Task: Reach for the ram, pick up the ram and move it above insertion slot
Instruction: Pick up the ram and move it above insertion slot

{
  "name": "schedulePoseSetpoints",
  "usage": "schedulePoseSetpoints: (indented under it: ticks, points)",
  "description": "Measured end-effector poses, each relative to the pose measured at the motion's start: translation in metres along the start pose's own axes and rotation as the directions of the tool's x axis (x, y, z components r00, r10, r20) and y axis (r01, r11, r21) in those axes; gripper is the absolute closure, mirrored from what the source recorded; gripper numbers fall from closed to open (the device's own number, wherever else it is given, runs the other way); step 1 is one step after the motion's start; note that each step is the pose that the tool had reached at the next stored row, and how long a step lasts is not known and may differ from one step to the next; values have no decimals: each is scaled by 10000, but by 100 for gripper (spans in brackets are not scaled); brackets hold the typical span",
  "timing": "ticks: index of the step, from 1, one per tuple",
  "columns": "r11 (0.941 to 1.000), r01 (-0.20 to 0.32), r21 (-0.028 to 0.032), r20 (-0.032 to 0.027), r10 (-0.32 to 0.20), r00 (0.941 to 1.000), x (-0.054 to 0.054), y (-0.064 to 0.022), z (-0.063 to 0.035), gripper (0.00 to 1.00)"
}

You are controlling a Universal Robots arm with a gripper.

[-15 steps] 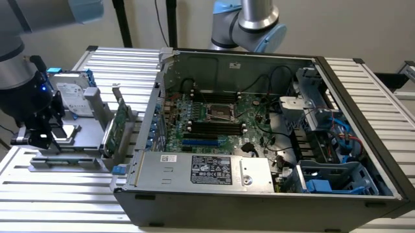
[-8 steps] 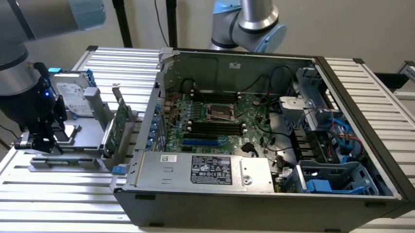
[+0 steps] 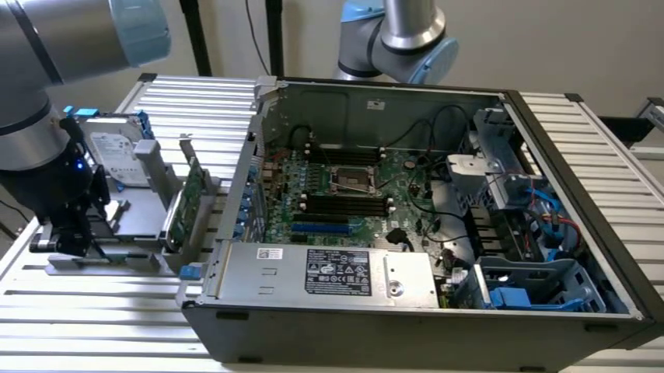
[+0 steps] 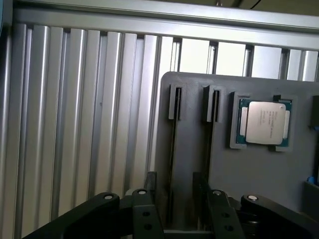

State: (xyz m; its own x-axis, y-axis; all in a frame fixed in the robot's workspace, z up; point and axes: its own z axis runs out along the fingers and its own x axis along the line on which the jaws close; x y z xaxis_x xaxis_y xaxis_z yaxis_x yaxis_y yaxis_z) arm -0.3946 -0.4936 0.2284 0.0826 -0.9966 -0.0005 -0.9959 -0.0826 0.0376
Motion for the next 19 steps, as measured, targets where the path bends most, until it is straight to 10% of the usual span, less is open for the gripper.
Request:
schedulePoseSetpoints:
  ticks: [19]
  points:
    - [10000, 0, 3, 1, 0, 10000, 29, 26, 239, 58]
